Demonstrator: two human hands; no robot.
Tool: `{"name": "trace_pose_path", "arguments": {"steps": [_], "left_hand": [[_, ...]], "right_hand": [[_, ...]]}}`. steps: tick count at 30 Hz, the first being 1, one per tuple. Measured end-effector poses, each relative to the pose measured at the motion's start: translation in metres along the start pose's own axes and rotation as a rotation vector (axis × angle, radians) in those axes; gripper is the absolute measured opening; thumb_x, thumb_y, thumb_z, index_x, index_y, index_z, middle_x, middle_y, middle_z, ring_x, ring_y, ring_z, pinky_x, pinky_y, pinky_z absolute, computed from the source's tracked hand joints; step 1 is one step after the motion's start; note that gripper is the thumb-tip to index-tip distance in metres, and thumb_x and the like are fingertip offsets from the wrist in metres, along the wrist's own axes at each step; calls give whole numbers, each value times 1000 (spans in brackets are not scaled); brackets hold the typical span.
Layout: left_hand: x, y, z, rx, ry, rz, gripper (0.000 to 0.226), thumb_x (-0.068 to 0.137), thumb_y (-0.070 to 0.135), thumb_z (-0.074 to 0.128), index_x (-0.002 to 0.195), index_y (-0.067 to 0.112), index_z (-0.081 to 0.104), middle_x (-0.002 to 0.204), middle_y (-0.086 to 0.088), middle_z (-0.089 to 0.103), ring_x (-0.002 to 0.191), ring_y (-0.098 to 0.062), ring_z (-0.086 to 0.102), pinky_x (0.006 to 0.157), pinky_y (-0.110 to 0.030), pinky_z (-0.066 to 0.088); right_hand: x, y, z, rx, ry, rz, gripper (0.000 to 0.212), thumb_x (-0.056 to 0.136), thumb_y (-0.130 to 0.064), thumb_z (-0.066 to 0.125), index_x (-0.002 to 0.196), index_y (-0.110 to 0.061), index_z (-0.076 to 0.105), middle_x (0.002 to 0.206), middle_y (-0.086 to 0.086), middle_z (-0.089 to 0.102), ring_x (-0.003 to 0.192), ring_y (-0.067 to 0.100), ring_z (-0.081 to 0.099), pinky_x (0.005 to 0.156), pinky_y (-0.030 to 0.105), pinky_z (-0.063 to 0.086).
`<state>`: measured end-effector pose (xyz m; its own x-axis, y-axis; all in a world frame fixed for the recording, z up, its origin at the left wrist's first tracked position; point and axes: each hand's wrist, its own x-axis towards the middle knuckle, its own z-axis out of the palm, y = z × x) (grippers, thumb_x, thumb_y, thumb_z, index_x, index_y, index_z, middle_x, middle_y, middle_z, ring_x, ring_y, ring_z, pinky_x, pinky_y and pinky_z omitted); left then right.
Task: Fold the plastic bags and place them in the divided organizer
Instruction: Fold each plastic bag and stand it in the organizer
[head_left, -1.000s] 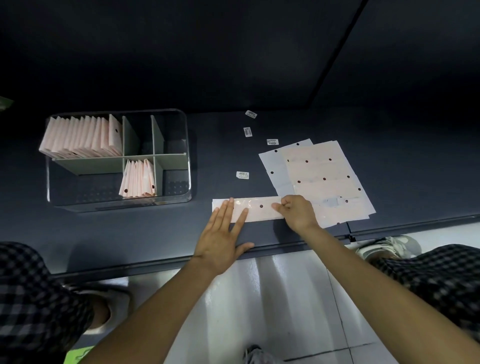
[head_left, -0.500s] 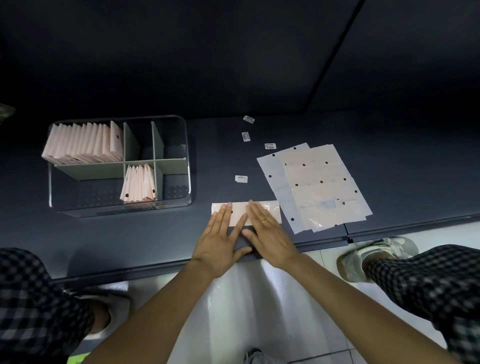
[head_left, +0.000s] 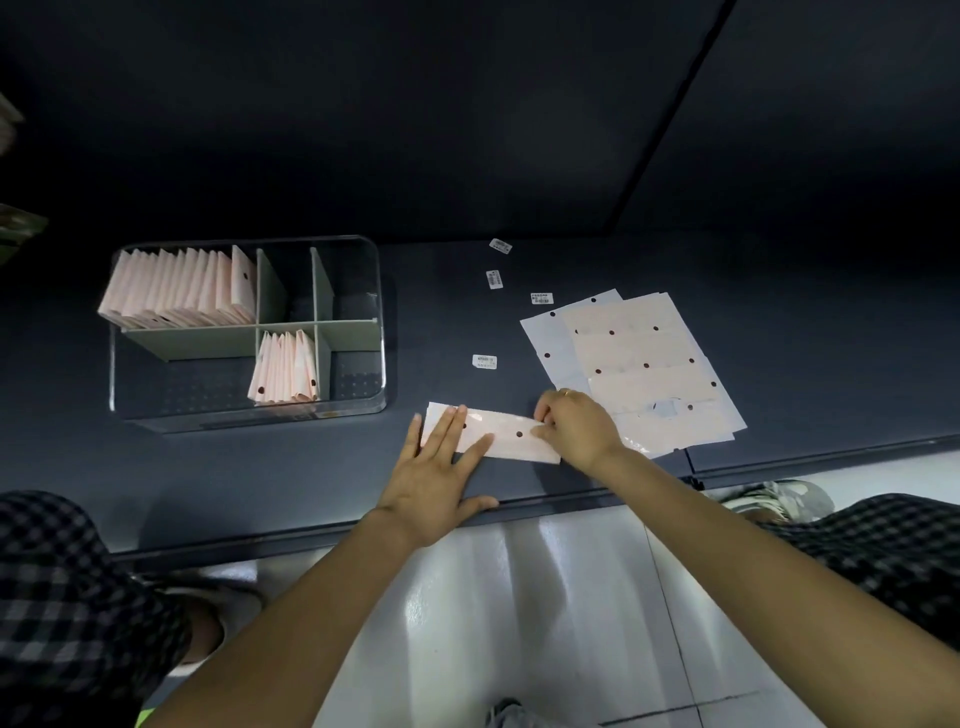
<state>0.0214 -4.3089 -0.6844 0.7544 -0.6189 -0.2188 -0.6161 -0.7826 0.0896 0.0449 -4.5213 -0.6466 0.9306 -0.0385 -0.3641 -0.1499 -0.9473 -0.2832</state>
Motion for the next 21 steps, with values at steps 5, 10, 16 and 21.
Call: {"name": "trace_pose_path", "arguments": {"steps": [5,10,16,21], "left_hand": [[-9,16,-5,81,203,170,84,73,74,53,129,12,54,137,-8,51,127,-23,47,111,-36,29],[-24,23,5,62,320,254,79,50,63,81,112,15,70,111,1,69,102,-16,65,89,-29,53],[-30,22,13,-5,455,170,50,64,40,83,107,17,72,109,2,70,101,-16,66,88,-31,54],[-29,27,6,-232,545,35,25,76,25,73,99,15,73,101,2,72,89,-17,69,81,-29,54]], "right_hand": [[-37,-3,21,47,-132,104,20,86,-29,62,87,-9,65,93,6,68,91,24,61,72,30,45],[-66,-5,37,257,-281,94,27,86,-32,63,68,-12,57,72,4,61,67,15,55,61,26,39],[-71,14,27,96,23,-274,46,87,-7,52,131,-18,49,130,-2,52,122,15,43,97,17,32],[-61,13,38,-24,-115,-513,68,83,-30,65,143,-27,34,146,-13,37,139,8,18,110,26,17]]}}
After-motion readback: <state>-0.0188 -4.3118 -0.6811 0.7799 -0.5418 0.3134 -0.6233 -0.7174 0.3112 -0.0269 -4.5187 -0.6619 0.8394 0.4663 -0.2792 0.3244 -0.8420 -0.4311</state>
